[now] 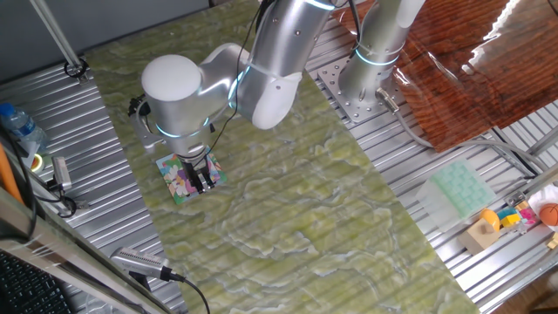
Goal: Assemble one piece of a puzzle
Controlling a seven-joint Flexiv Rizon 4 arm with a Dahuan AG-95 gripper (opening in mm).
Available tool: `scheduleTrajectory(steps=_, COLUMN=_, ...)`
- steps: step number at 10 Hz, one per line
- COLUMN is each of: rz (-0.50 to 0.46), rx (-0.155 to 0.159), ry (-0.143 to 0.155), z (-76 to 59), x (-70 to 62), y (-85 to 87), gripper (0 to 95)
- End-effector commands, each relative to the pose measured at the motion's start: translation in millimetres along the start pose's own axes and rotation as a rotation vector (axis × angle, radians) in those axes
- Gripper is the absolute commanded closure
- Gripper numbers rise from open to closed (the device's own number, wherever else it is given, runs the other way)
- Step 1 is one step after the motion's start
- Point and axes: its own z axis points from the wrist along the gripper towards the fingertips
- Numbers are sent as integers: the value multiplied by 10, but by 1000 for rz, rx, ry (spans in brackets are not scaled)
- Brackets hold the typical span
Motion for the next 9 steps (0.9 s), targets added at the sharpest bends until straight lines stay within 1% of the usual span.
scheduleTrajectory(steps=1, rz=-7, rx=-1, ry=4, z=-24, x=-5, y=-24, gripper=950)
scheduleTrajectory(steps=4, rz=-11, rx=-3, ry=1, z=-4, x=-19, y=-46, gripper=950)
scheduleTrajectory(steps=6, rz=-24, rx=-15, ry=-1, z=-14, x=-43, y=-31, gripper=950)
scheduleTrajectory(steps=8, rz=-29, rx=-21, ry=-12, z=4, x=-48, y=-32, gripper=570)
scheduleTrajectory(steps=9, rz=-26, rx=-21, ry=-19, z=20, x=-48, y=-35, gripper=570)
